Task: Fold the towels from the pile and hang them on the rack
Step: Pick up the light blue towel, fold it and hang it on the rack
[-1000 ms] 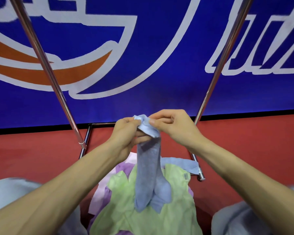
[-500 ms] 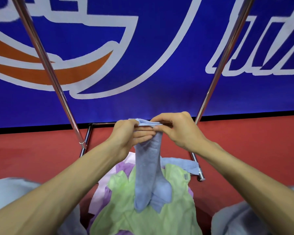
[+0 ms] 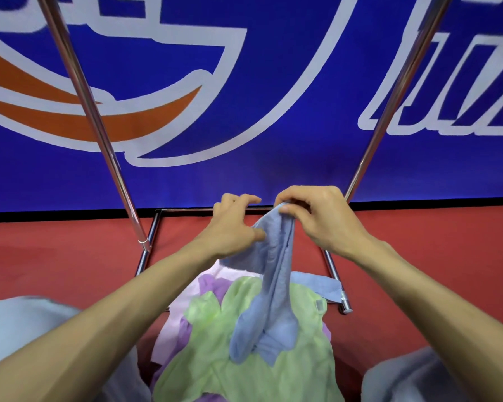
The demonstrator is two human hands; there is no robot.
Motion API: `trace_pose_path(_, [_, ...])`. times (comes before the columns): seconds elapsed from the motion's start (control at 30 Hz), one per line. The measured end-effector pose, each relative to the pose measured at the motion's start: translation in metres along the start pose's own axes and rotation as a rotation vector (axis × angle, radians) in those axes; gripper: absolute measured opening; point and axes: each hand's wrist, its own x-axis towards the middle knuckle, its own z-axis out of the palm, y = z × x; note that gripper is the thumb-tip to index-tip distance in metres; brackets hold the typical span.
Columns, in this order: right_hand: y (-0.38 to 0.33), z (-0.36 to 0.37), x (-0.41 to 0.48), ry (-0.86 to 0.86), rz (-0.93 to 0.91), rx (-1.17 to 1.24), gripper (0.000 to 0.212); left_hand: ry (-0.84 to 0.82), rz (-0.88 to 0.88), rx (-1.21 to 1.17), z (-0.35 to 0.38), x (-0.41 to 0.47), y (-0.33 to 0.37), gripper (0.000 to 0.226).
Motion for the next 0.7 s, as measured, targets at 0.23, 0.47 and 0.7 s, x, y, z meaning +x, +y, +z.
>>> trace_pose_path(0.23, [0.002,-0.003,0.002,0.089,0.06,0.0,0.008,-0.005,0.083,0.188,-0.005,0.004,-0.009,0.016])
trace_pose_path(0.47, [0.008,-0.007,0.009,0.182,0.124,-0.054,0.011,0.167,0.102,0.362,-0.014,0.008,-0.025,0.02])
trace_pose_path(0.7, [0.003,-0.03,0.016,0.251,0.123,-0.13,0.011,0.329,0.203,0.168,-0.04,-0.002,-0.009,0.027])
